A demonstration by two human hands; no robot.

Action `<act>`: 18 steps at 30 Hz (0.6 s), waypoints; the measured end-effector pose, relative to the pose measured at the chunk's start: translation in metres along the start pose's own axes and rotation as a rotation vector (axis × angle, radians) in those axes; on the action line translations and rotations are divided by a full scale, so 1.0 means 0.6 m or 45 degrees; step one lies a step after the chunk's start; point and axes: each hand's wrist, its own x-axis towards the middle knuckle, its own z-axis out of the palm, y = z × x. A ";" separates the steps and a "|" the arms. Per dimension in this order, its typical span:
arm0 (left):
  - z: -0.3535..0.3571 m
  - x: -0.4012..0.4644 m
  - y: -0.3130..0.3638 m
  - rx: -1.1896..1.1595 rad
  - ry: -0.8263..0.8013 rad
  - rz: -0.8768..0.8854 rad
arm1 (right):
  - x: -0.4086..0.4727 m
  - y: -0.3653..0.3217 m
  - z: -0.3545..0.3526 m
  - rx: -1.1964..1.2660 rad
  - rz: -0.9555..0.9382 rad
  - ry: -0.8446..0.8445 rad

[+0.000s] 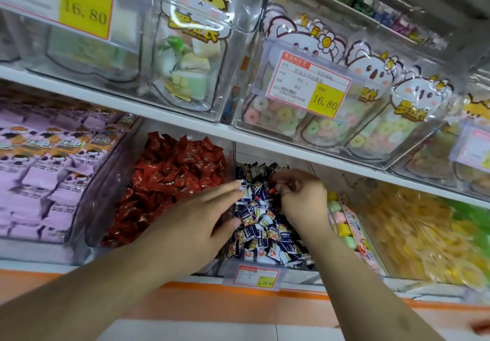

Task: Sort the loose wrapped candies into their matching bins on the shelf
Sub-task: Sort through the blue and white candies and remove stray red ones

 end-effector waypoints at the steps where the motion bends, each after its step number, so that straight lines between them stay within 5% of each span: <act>1: -0.001 0.000 0.001 -0.014 0.002 -0.006 | -0.009 -0.011 -0.009 0.063 -0.014 -0.005; 7: -0.014 0.002 0.026 -0.167 0.197 -0.080 | -0.102 -0.108 -0.051 0.793 0.093 -0.208; 11: -0.035 0.000 0.045 -0.327 0.326 -0.146 | -0.125 -0.140 -0.044 0.953 0.049 -0.375; 15: -0.050 -0.004 0.019 -0.079 0.439 -0.235 | -0.090 -0.108 -0.033 0.589 0.012 -0.216; 18: -0.050 -0.007 0.011 0.016 0.303 -0.228 | -0.060 -0.067 -0.025 0.234 -0.041 -0.185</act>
